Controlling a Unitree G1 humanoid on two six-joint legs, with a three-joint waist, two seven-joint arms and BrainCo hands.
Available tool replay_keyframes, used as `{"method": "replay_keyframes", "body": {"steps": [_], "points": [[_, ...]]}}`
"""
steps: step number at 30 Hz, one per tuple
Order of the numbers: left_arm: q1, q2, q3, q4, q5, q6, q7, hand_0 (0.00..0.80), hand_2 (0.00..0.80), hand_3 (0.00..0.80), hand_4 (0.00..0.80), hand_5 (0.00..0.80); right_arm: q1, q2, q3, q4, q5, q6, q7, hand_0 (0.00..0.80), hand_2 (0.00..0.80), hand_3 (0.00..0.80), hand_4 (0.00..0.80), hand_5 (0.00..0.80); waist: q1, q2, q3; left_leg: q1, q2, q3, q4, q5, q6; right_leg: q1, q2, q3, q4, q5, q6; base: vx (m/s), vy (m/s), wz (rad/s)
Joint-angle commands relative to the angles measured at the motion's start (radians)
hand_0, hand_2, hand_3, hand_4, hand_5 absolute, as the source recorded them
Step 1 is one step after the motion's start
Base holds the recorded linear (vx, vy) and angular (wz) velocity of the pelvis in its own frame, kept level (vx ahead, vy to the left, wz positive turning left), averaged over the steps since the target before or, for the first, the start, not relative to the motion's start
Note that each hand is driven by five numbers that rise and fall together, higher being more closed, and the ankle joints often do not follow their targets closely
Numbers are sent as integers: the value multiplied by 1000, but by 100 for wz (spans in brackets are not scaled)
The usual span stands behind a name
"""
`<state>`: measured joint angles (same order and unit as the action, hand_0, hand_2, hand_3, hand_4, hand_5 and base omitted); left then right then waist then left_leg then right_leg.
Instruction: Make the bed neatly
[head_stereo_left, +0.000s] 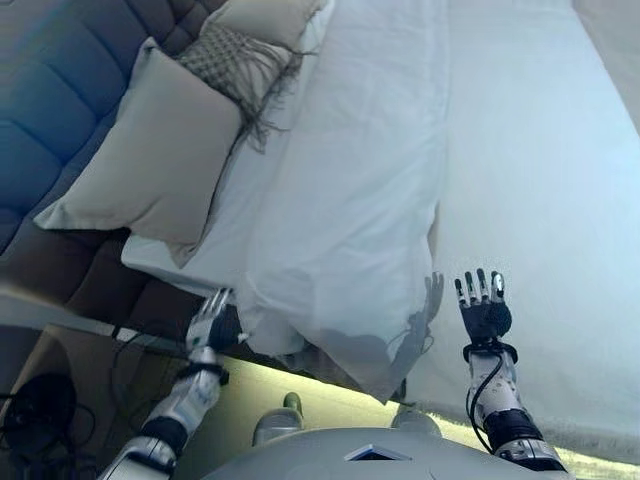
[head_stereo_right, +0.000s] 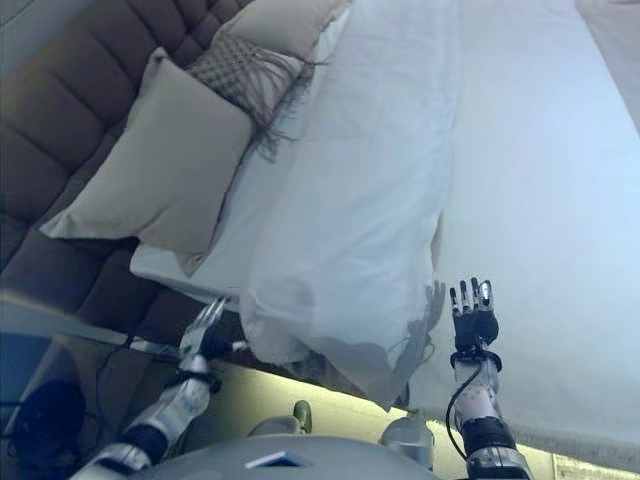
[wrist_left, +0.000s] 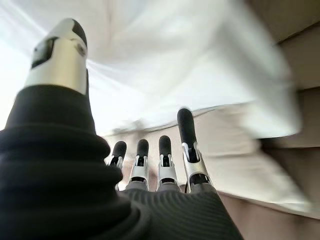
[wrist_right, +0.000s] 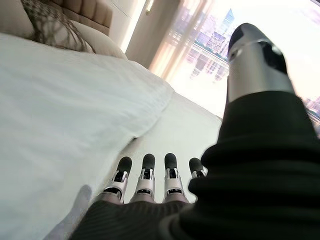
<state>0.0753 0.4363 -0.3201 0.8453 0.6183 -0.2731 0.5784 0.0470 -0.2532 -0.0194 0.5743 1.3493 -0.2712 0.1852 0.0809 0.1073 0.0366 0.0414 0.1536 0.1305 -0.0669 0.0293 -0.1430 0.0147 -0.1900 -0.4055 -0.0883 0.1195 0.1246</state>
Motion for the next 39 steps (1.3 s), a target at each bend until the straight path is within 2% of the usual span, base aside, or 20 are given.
{"method": "replay_keyframes", "body": {"steps": [1,6,9,15,20,22,23,26,30,32,33,34,37,39], "points": [[-39,121,43,-19,44,-54,-30,0,0,0,0,0,-28,43,-30,-25,14,-37,4,0,0,0,0,0,33,-61,-10,-88,30,-25,39,56,6,35,-114,8,93,-67,94,39,-31,11],[-13,157,86,-50,-74,-66,-80,0,0,0,0,0,-28,36,-28,-23,3,-20,-13,0,0,0,0,0,46,-55,-17,-88,28,-39,52,56,7,45,-105,15,101,-80,86,40,-2,3],[-16,136,90,-57,-220,-84,-146,0,0,0,0,0,-32,34,-22,-20,5,-35,-25,0,0,0,0,0,58,-52,-8,-110,23,-58,69,53,6,37,-109,10,115,-87,85,-15,13,7],[-75,-8,25,-32,-691,-89,-417,0,0,0,0,0,-72,28,-6,-27,-8,-102,-38,0,0,0,0,0,63,-41,56,-185,12,-90,86,44,11,-31,-114,17,135,-86,87,-138,14,10],[-126,-98,9,18,-948,-80,-549,0,0,0,0,0,-106,14,-26,-28,-49,-168,-46,0,0,0,0,0,56,-40,115,-244,7,-112,111,43,11,-79,-123,19,155,-79,88,-147,-27,10],[-155,-128,7,32,-1054,-81,-576,0,0,0,0,0,-131,-6,-43,-27,-109,-191,-70,0,0,0,0,0,53,-43,149,-277,8,-120,118,50,12,-102,-120,19,156,-72,89,-192,-59,2],[-171,-143,8,41,-1114,-89,-593,0,0,0,0,0,-145,-21,-42,-29,-147,-213,-97,0,0,0,0,0,52,-46,167,-293,8,-125,116,57,11,-113,-116,17,155,-68,89,-240,-117,7],[-228,-159,-1,37,-1228,-96,-635,0,0,0,0,0,-195,-49,-56,-25,-132,-274,-112,0,0,0,0,0,56,-72,224,-367,10,-141,119,74,13,-168,-112,10,160,-54,95,-237,-171,8],[-251,-164,26,13,-1417,-35,-764,0,0,0,0,0,-246,-75,-76,-9,-55,-294,-70,0,0,0,0,0,64,-108,281,-448,23,-154,121,105,12,-244,-96,6,180,-34,95,-149,-185,10],[-254,-183,67,15,-1648,84,-900,0,0,0,0,0,-281,-85,-83,0,-34,-281,-65,0,0,0,0,0,68,-129,308,-475,41,-161,119,102,6,-276,-77,7,198,-45,102,-52,-192,9],[-259,-189,84,18,-1690,120,-936,0,0,0,0,0,-295,-88,-82,6,-23,-279,-66,0,0,0,0,0,69,-135,314,-486,43,-163,117,107,7,-285,-74,3,201,-43,101,-109,-175,6],[-270,-197,106,33,-1778,191,-998,0,0,0,0,0,-316,-92,-84,25,-1,-276,-56,0,0,0,0,0,72,-146,323,-504,49,-169,113,117,8,-298,-70,-4,206,-41,101,-72,-157,5],[-298,-202,114,41,-1853,260,-1075,0,0,0,0,0,-361,-102,-75,79,65,-293,-13,0,0,0,0,0,85,-174,343,-543,52,-179,89,139,12,-319,-57,-29,201,-29,104,-63,-178,13],[-307,-202,109,43,-1869,279,-1094,0,0,0,0,0,-387,-112,-68,96,84,-301,-4,0,0,0,0,0,91,-184,350,-557,52,-185,77,147,13,-328,-53,-40,197,-22,107,-42,-107,18]]}}
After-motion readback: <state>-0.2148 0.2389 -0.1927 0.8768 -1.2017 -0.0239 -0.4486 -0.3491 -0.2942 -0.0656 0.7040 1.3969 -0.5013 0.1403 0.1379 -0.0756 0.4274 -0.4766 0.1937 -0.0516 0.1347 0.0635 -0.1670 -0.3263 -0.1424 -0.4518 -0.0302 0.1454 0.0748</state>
